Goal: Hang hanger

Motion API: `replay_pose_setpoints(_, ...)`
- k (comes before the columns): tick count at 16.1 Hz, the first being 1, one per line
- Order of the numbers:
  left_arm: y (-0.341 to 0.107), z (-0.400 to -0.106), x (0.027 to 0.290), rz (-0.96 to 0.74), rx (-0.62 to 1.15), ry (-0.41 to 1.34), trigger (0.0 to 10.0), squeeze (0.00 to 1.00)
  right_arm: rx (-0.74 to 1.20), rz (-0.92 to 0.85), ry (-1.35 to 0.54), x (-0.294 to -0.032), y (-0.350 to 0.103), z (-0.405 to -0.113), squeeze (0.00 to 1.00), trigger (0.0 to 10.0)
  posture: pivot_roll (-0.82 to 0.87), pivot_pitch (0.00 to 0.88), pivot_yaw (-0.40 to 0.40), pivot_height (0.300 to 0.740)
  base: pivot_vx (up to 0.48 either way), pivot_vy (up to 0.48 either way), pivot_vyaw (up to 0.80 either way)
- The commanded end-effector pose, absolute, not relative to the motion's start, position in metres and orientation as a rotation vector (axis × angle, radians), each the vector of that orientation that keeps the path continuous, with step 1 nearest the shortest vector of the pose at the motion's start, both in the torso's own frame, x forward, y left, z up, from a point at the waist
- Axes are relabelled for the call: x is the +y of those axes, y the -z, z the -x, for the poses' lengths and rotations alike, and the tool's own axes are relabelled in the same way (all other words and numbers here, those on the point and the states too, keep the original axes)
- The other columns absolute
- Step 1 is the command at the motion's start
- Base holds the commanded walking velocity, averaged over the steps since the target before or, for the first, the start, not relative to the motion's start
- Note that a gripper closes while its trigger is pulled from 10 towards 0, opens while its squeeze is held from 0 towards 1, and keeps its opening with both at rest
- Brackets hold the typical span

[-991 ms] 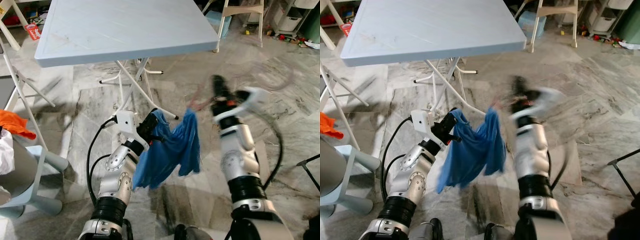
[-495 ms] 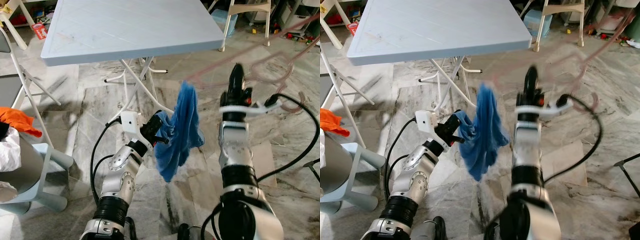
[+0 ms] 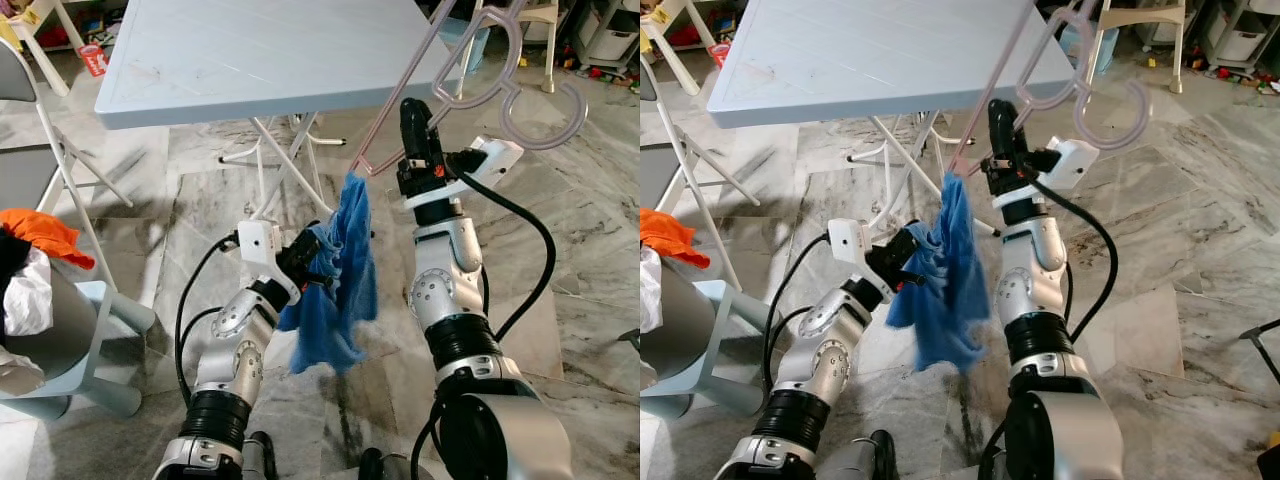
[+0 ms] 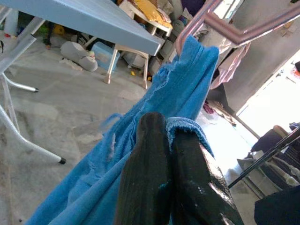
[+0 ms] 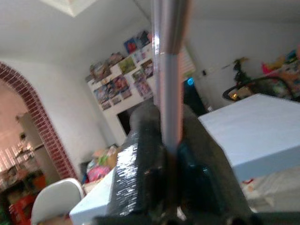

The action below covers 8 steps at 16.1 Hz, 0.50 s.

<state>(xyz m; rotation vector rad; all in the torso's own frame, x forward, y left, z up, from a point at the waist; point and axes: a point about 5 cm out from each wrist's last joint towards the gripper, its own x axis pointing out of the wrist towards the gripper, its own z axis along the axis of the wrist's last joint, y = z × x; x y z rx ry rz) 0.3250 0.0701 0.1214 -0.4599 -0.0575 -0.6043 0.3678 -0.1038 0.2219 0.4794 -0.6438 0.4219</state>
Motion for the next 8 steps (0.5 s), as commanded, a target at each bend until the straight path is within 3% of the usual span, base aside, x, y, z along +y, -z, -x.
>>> replay_pose_setpoints(1, -0.124, -0.324, 0.066, 0.466, -0.059, 0.619, 0.0, 0.0, -0.692, -0.473, -0.458, -0.097, -0.23, -0.363, 0.0, 10.0, 0.03, 0.181, 0.048, 0.74, 0.0, 0.0, 0.0)
replay_pose_setpoints(3, -0.125, -0.325, 0.064, 0.471, -0.053, 0.628, 0.0, 0.0, -0.684, -0.404, -0.382, -0.097, -0.227, -0.364, 0.0, 10.0, 0.03, 0.182, 0.047, 0.74, 0.0, 0.0, 0.0)
replay_pose_setpoints(6, -0.125, -0.326, 0.063, 0.48, -0.045, 0.625, 0.0, 0.0, -0.628, -0.918, -0.223, -0.119, -0.215, -0.376, 0.0, 10.0, 0.03, 0.184, 0.044, 0.74, 0.0, 0.0, 0.0)
replay_pose_setpoints(7, -0.125, -0.326, 0.063, 0.479, -0.045, 0.623, 0.0, 0.0, -0.63, -0.935, -0.252, -0.12, -0.215, -0.377, 0.0, 10.0, 0.03, 0.184, 0.044, 0.74, 0.0, 0.0, 0.0)
replay_pose_setpoints(8, -0.125, -0.326, 0.064, 0.479, -0.045, 0.622, 0.0, 0.0, -0.621, -0.706, -0.329, -0.11, -0.219, -0.374, 0.0, 10.0, 0.02, 0.186, 0.047, 0.74, 0.0, 0.0, 0.0)
